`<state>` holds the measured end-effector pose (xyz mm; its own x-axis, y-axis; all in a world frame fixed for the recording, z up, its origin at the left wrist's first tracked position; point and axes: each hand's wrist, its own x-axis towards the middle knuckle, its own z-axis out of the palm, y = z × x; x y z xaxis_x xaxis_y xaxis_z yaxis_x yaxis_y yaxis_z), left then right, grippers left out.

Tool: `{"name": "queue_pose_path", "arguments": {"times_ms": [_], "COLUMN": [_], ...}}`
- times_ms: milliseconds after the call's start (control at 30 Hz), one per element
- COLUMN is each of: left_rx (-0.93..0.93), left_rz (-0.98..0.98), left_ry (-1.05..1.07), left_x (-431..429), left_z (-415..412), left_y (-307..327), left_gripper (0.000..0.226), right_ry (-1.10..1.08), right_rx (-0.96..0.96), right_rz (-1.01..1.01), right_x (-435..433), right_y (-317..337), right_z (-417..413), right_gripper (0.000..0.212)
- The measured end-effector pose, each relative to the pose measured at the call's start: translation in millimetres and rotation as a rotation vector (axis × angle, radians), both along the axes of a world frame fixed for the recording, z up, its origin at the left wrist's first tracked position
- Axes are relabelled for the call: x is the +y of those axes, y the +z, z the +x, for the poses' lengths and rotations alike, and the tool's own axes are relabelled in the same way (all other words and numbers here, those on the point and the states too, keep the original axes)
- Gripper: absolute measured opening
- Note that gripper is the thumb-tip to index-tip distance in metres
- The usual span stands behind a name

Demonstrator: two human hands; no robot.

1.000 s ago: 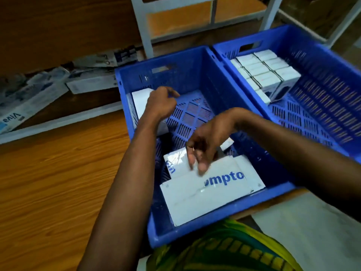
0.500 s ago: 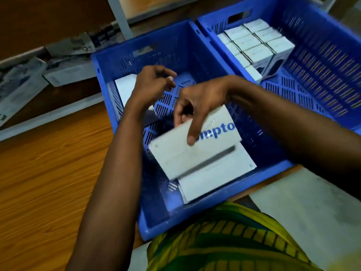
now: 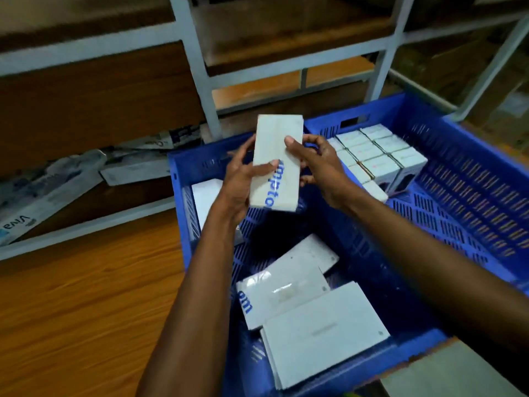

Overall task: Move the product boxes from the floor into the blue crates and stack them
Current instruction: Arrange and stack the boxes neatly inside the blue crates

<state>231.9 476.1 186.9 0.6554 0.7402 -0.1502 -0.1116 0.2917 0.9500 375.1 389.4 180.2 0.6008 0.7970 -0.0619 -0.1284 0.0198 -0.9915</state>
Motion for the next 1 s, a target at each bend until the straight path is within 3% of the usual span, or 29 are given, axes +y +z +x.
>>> {"name": "queue_pose_path", "arguments": {"times_ms": [200,367,467,533,633,700,833,1000], "left_rx": [0.067,0.034,0.043,0.051,-0.054,-0.029,0.134,0.187], "left_rz": [0.163,0.223,0.202,0.084,-0.123,-0.049,0.281,0.239], "left_ry": [-0.046,-0.083,0.143,0.333,0.344,0.419,0.524,0.494], "left_x": [6,12,11,4,-12,-23,-22,-13], "left_z": [-1,-4,3,12,28,34,35,34], "left_y": [-4,-1,-8,-15,-17,-19,-29,-30], "left_gripper": [0.078,0.081,0.063,0.062,0.051,0.052,0.062,0.04], "right_ry": [-0.076,-0.126,-0.28,-0.385,-0.437,-0.432,-0.43,-0.399], "right_rx": [-0.169,-0.488,-0.44,-0.406,-0.388,-0.359,-0.209,-0.358], "right_rz": [0.135,0.169,0.231,0.25,0.27,0.268,0.257,0.273], "right_x": [-4,-5,-5,-6,-4,-3,-3,-3], "right_y": [1,1,4,5,3,0,-4,5], "right_z": [6,11,9,10,6,3,4,7], "right_gripper": [0.06,0.038,0.038,0.039,0.038,0.037,0.031,0.023]}}
